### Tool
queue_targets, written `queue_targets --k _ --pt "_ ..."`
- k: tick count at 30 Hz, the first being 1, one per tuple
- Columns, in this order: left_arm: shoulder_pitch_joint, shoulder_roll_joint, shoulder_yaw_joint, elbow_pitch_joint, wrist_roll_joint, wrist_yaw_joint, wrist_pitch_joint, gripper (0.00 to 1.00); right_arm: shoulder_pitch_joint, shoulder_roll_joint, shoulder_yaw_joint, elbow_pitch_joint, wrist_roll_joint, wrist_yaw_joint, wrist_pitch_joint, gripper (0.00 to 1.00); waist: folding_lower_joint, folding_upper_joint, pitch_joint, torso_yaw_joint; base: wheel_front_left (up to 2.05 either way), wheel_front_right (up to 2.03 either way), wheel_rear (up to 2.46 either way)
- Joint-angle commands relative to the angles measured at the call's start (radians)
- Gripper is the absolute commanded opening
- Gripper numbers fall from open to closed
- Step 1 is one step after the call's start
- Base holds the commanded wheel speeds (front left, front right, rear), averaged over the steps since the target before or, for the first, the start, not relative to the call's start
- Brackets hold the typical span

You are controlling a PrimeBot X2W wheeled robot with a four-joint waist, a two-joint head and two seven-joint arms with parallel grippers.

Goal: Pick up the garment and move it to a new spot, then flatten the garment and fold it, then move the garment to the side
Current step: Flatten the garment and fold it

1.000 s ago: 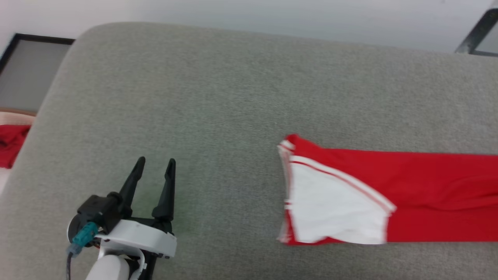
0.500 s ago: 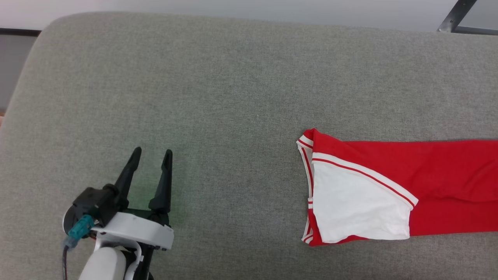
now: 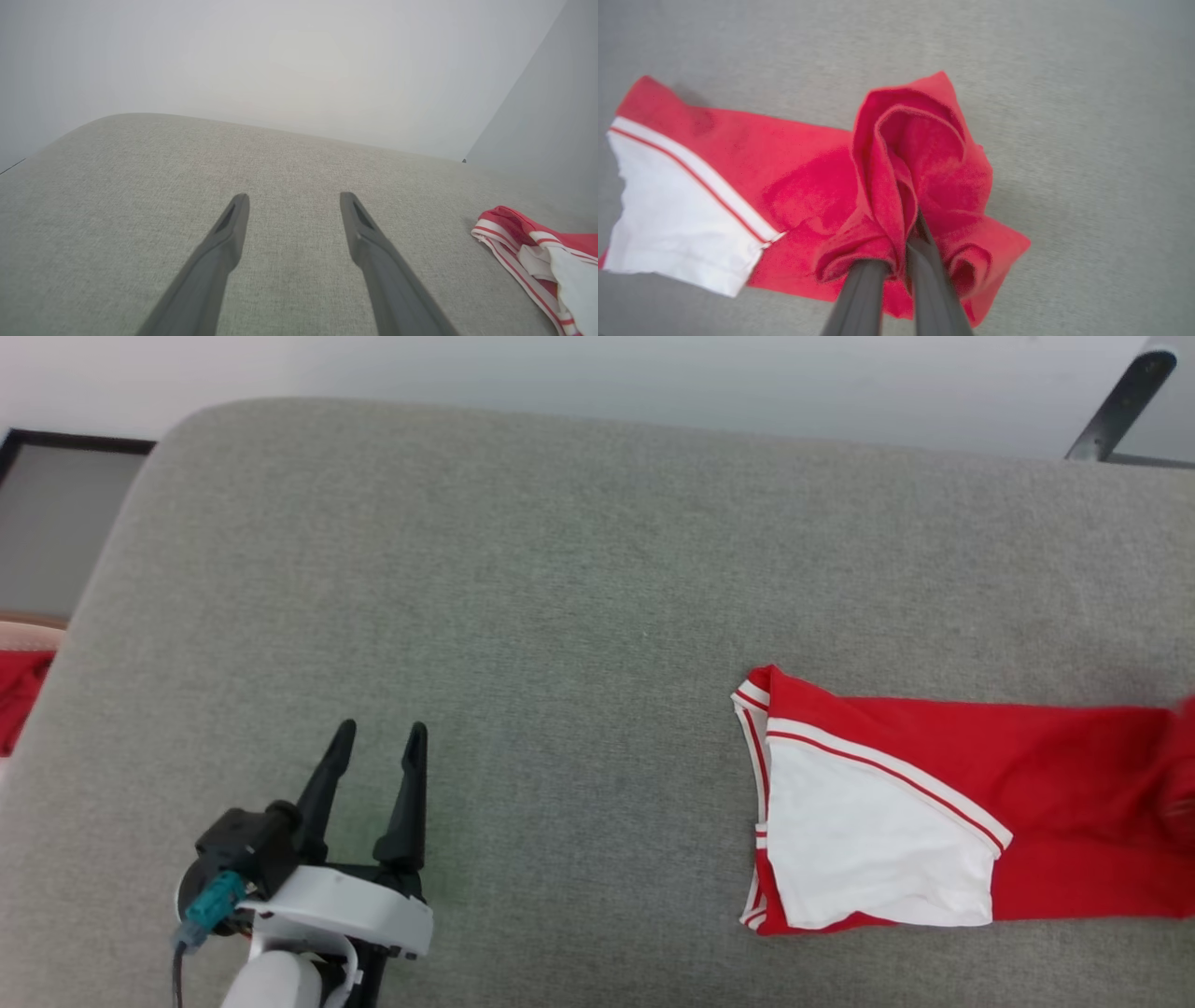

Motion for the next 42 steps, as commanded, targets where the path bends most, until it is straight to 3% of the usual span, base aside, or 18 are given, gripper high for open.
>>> queue_targets --k 1,6,12,21,33,34,35,36,38,42 --pt "0.016 -0.006 0.003 0.002 0.002 -0.006 0.000 1.00 0.014 0.019 0.036 -0.050 0.022 -0.001 0.016 0.00 0.0000 -0.0001 -0.015 0.013 0.00 0.00 0.00" --pt "0.014 -0.018 -0.005 0.012 0.003 -0.006 0.000 1.00 0.010 0.065 0.132 -0.156 0.026 -0.001 0.038 0.00 0.0000 -0.0001 -0.030 0.037 0.00 0.00 0.00" --pt "0.018 -0.017 -0.006 0.015 -0.002 -0.007 0.000 1.00 -0.027 0.132 0.235 -0.182 0.015 -0.001 0.025 0.00 0.0000 -0.0001 -0.037 0.061 0.00 0.00 0.00" --pt "0.016 -0.013 -0.008 0.009 -0.007 -0.007 0.000 1.00 -0.097 0.219 0.368 -0.112 0.001 -0.001 -0.048 0.00 0.0000 -0.0001 -0.025 0.074 0.00 0.00 0.00" --pt "0.005 -0.013 0.002 0.014 -0.010 -0.007 0.000 1.00 -0.138 0.245 0.444 -0.014 0.007 -0.001 -0.166 0.00 0.0000 -0.0001 -0.013 0.066 0.00 0.00 0.00" --pt "0.004 -0.012 0.002 0.016 -0.011 -0.007 0.000 1.00 -0.144 0.245 0.453 -0.008 0.009 -0.001 -0.175 0.05 0.0000 -0.0001 -0.015 0.064 0.00 0.00 0.00" --pt "0.003 -0.012 0.002 0.017 -0.012 -0.007 0.000 1.00 -0.152 0.245 0.461 -0.007 0.010 -0.001 -0.188 0.35 0.0000 -0.0001 -0.017 0.061 0.00 0.00 0.00" --pt "0.002 -0.010 0.003 0.019 -0.013 -0.007 0.000 1.00 -0.154 0.246 0.464 -0.001 0.015 -0.001 -0.198 0.48 0.0000 -0.0001 -0.019 0.058 0.00 0.00 0.00" --pt "0.004 -0.007 0.004 0.021 -0.013 -0.007 0.000 1.00 -0.158 0.243 0.474 0.005 0.023 -0.001 -0.221 0.98 0.0000 -0.0001 -0.027 0.051 0.00 0.00 0.00" --pt "0.010 0.007 0.001 0.026 -0.016 -0.007 0.000 1.00 -0.172 0.217 0.495 0.009 0.034 -0.001 -0.263 1.00 0.0000 -0.0001 -0.045 0.034 0.00 0.00 0.00"
